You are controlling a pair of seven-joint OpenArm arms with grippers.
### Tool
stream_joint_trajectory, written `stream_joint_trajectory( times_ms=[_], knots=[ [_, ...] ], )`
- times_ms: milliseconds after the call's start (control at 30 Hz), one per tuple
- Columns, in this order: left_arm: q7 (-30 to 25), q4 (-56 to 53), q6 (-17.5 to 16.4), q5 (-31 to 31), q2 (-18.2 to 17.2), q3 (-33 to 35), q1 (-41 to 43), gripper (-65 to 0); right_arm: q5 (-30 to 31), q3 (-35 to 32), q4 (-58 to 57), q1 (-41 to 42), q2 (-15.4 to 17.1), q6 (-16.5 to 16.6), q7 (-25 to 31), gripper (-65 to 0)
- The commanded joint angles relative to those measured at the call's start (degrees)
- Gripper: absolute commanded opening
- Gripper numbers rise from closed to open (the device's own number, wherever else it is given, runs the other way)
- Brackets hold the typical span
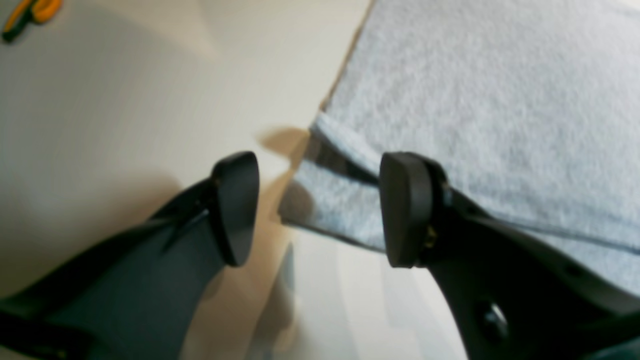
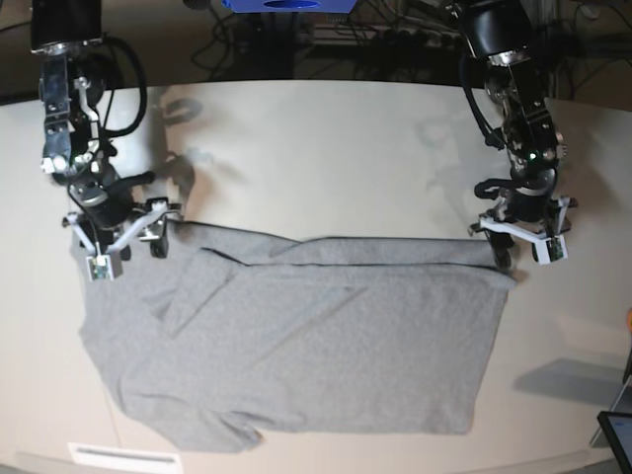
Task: Fold the T-shirt properly
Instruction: 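Lower both grippers onto the shirt's collar edge and pinch the fabric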
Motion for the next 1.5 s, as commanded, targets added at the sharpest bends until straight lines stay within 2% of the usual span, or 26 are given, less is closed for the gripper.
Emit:
stream_joint_trajectory(
  times_ms=[0,633,867,1100,1467],
  knots=[
    [-1.5,-0.2,0.0,0.0,-0.7,-0.1,-0.7,-26.7,0.1,0.2,0.8,0.1,0.5,0.3,1.7,-30.3],
    [-1.4,-3.0,0.0,-0.6,-0.6,-0.2,-3.4,-26.9,0.1,0.2,1.2,-2.1,0.5,0.4,1.9,-30.5],
    [-1.4,-6.9,0.0,-0.6,-0.5,3.1,-6.7,-26.9,0.1,0.2,1.2,-2.1,0.5,0.4,1.9,-30.5],
    [-1.4,-10.0,0.0,-0.6,1.8,4.1,-8.8,-26.9,0.1,0.2,1.2,-2.1,0.5,0.4,1.9,-30.5],
    [-1.4,-13.1,0.0,-0.6,1.8,4.1,-12.8,-26.9,0.1,0.2,1.2,-2.1,0.5,0.4,1.9,-30.5]
  ],
)
